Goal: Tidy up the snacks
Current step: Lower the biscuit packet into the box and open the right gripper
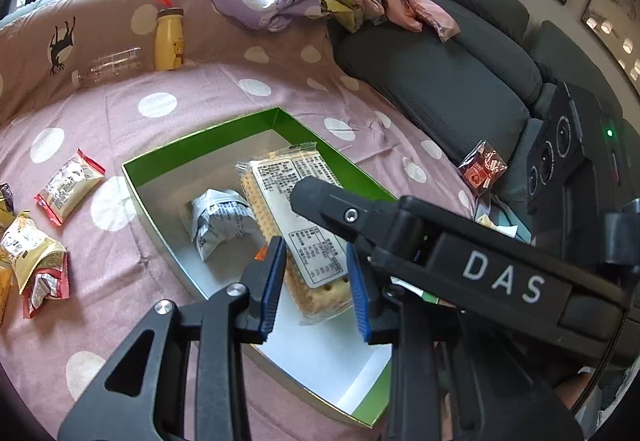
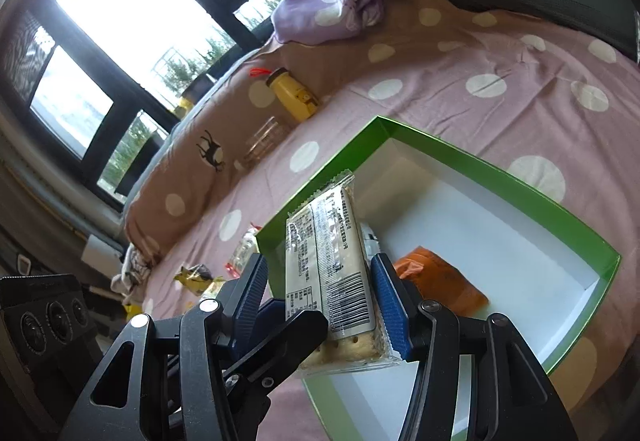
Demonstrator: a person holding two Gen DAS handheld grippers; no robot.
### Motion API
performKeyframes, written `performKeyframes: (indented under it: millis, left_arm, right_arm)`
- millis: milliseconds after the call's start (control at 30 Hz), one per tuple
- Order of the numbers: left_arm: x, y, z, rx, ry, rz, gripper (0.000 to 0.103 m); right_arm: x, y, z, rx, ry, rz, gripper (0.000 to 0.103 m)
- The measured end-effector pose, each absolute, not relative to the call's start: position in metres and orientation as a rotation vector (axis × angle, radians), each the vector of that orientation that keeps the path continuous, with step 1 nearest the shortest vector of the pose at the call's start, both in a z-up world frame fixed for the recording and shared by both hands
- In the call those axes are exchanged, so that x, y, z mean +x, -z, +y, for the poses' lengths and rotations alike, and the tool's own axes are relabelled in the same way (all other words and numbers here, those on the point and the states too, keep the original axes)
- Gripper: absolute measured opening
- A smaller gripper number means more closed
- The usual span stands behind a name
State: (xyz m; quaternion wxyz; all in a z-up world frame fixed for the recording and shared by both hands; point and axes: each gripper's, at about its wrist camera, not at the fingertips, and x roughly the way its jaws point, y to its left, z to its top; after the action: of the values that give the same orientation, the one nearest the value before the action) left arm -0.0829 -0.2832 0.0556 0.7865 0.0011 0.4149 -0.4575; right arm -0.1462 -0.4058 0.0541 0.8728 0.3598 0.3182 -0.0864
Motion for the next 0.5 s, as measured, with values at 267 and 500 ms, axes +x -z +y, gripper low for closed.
performKeyframes:
  millis: [267, 500]
  left_arm:
    - [-0.088, -0.041, -0.303, 0.027, 1.014, 0.963, 0.023]
    - [-0.085, -0.037, -0.295, -0.007, 1.007, 0.975, 0.024]
  right_arm:
    - [-0.142, -0.041, -0.41, 0.77, 0.167, 0.71, 0.057]
    - [-0.142, -0.039, -0.413, 0.746, 0.231, 0.725, 0.057]
